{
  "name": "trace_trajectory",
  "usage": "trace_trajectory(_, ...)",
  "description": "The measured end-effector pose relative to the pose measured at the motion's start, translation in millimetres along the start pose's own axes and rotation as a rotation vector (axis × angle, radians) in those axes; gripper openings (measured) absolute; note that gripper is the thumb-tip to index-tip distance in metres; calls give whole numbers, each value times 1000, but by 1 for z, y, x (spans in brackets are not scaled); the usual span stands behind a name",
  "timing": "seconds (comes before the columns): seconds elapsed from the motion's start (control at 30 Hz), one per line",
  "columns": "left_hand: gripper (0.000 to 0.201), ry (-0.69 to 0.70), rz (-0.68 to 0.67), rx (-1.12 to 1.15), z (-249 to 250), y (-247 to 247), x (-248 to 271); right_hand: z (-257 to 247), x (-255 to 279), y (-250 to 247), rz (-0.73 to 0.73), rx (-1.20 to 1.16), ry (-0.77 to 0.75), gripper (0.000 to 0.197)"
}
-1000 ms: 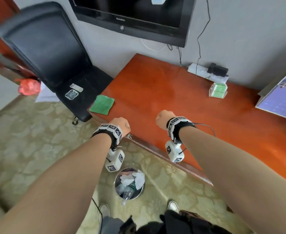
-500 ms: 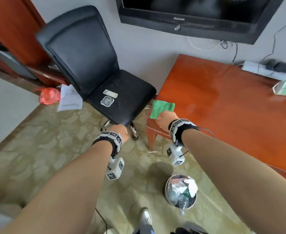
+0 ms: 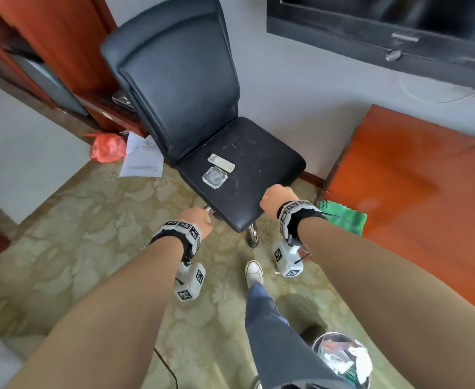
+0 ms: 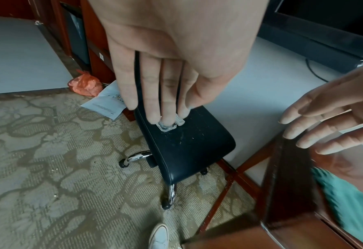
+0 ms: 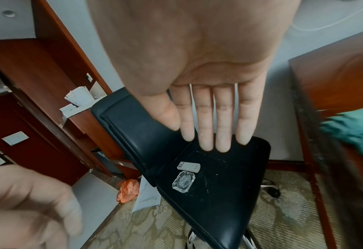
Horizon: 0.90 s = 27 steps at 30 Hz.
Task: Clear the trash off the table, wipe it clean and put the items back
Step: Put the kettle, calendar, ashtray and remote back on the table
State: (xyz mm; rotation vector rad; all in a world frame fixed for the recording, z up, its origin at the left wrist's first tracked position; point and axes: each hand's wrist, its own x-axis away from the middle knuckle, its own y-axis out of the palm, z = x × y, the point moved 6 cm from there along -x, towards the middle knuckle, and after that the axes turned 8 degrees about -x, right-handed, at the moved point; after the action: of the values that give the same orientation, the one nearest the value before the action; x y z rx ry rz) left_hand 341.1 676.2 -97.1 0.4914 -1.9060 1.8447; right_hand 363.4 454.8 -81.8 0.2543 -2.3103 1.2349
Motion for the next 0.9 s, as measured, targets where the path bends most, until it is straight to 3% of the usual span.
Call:
trace_trajectory(0.17, 23, -75, -53, 58, -33, -27, -100, -36, -106, -5, -62, 11, 24, 15)
trace_trajectory(0.43, 17, -125, -105, 114, -57, -45, -247, -60, -261, 10, -113, 90, 75, 17)
trace_trajectory(0.67, 22, -101, -178, 70, -73, -6, -396, -61, -380, 65, -103, 37, 156, 20)
trace_trajectory(0.9, 49, -67, -275, 101, -77, 50, -489, -84, -476, 131, -110, 68, 130, 36)
